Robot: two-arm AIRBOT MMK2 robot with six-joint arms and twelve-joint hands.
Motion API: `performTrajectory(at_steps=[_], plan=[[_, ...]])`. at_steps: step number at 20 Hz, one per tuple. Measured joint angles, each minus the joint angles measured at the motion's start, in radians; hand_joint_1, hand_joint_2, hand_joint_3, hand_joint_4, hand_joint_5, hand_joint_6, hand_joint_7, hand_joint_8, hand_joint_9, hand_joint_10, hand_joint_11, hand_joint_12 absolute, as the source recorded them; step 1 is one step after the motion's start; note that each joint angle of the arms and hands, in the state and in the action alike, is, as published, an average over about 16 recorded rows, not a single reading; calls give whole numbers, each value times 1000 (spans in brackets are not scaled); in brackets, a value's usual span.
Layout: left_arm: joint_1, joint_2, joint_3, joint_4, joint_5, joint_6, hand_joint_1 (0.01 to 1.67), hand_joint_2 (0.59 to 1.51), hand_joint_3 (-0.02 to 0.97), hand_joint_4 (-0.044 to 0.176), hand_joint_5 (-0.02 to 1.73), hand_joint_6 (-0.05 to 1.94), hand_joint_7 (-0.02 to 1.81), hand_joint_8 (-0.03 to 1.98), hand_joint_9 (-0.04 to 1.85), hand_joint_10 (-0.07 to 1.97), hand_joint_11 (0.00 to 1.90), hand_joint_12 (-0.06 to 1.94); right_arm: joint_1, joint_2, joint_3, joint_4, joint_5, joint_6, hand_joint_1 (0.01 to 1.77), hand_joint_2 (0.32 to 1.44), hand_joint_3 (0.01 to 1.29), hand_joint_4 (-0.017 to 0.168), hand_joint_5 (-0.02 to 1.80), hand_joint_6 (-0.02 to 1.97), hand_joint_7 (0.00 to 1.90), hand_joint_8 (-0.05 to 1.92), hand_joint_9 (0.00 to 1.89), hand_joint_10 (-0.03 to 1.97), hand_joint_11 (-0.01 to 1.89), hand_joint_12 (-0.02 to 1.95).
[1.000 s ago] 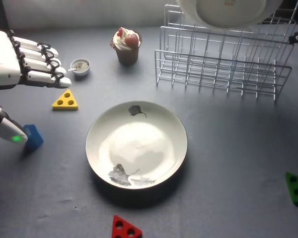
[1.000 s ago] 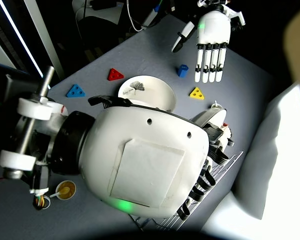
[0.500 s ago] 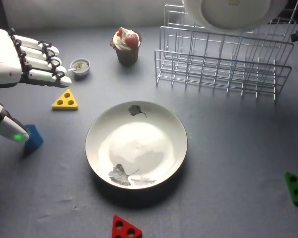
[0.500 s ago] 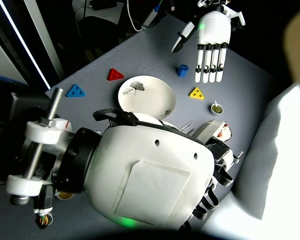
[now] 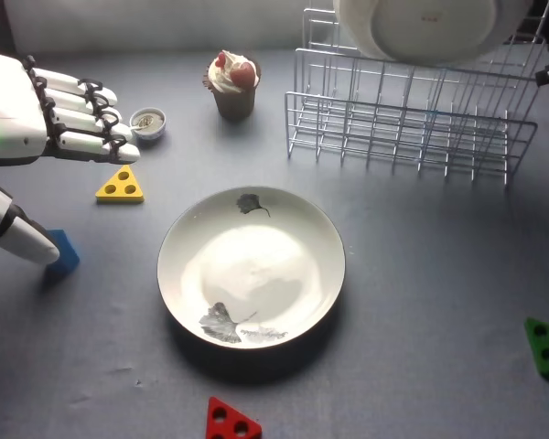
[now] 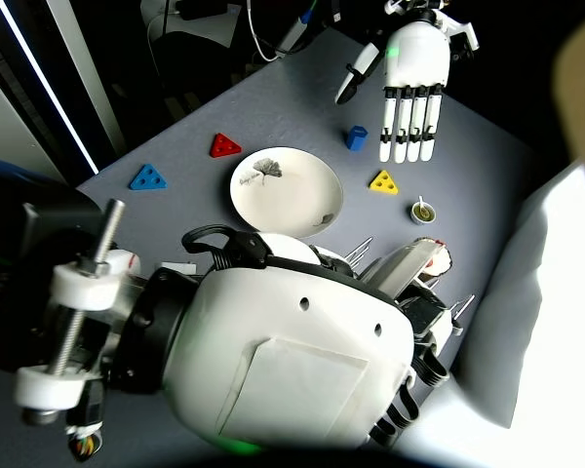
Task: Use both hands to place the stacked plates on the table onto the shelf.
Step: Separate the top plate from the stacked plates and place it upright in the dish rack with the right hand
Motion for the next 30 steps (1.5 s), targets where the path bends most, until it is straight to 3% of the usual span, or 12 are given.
performTrajectory(at_steps=[6,22,30], plan=[[-5,-2,-4,4,2,-2,15,976,-2,8,153,19,206,7,206,20,176,13,-19,-16,16,8,3,4,1477,929,14,-9,861,925,1083,639,1108,764,964,1412],[-9,-6,-17,18,7,-2,14,976,-1,8,172,19,203,7,193,20,186,13,-67,-82,87,-4,15,62,1479,935,13,-10,880,808,1136,478,1129,731,997,1361],[-11,-10,-22,26,10,-3,14,976,-1,8,183,19,201,7,199,20,186,13,-99,-113,112,-48,37,130,1479,936,12,-10,865,888,1086,614,1101,766,962,1394]])
